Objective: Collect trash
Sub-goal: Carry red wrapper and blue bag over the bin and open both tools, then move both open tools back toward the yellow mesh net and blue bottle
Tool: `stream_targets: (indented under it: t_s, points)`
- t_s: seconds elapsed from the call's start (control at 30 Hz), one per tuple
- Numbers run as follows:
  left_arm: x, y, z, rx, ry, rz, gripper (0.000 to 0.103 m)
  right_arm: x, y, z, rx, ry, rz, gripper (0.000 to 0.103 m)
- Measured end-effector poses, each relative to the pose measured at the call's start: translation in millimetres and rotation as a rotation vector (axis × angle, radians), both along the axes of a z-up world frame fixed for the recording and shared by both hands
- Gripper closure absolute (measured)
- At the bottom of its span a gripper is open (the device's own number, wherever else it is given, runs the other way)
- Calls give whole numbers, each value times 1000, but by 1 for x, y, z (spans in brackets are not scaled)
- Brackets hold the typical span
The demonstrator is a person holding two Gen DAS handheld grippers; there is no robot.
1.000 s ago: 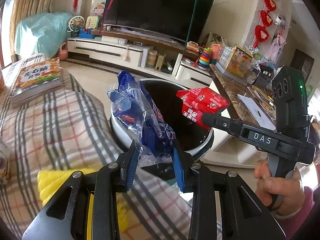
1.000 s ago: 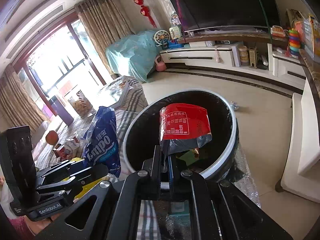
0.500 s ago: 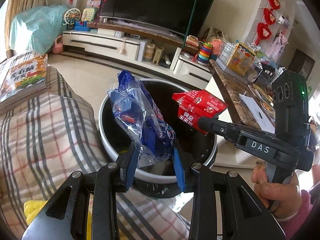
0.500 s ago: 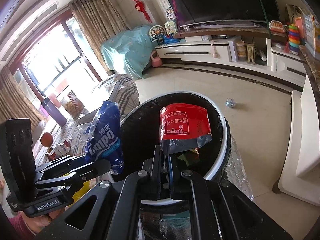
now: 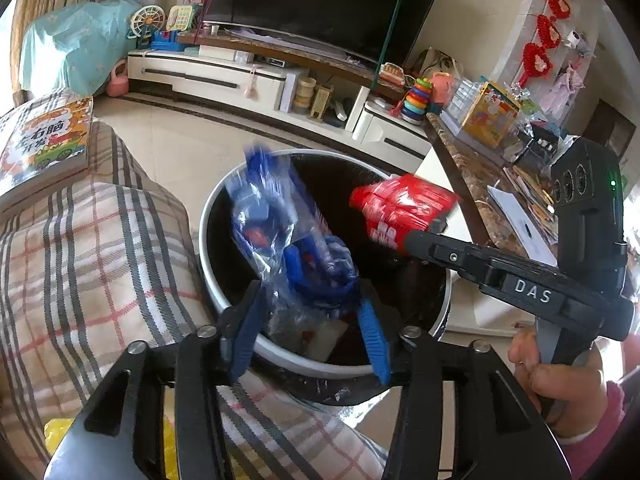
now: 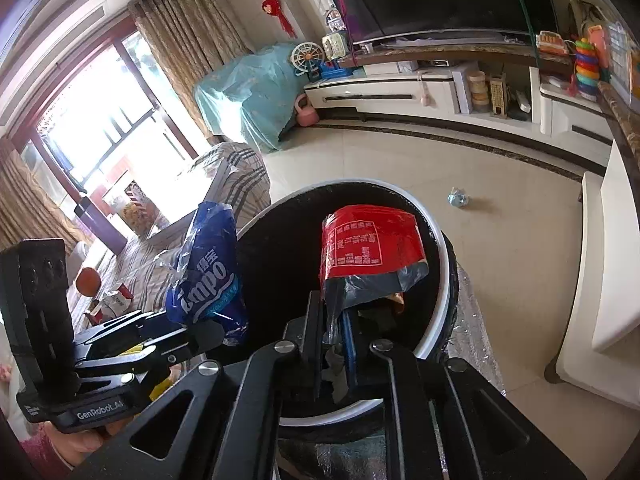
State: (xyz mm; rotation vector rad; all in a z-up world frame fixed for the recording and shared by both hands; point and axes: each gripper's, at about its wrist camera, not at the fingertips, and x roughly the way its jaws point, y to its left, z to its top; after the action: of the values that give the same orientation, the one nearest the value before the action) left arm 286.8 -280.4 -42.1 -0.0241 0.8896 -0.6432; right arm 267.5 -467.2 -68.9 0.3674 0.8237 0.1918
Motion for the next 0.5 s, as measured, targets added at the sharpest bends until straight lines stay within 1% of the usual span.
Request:
stream_targets:
  t_s: [0.03, 0.1, 0.27, 0.33, 0.4, 0.43, 0.47, 0.5]
  points:
    - [0, 0, 1, -1, -2, -1, 48, 0, 0, 1, 2, -1, -5, 75]
    - [-2, 0, 2, -2, -11, 1, 45, -2, 0, 3, 5, -10, -11, 60]
    - [-11, 11, 7, -8, -32, 19, 44, -8, -4, 10, 9, -35, -31, 57]
    - [-19, 21, 9, -9, -47, 37, 39, -12, -4, 13, 16, -50, -41, 50]
    - [-27, 31, 10, -14, -58, 53, 38, -17, -1, 16, 15, -65, -48, 33]
    - [-30, 35, 10, -17, -61, 62, 37, -20, 2, 18, 14, -74, -48, 29]
    - [-35, 41, 11, -22, -64, 74, 37, -23, 5, 19, 15, -83, -47, 22]
    - [-39, 48, 11, -29, -65, 86, 35, -26, 9, 20, 17, -91, -44, 18]
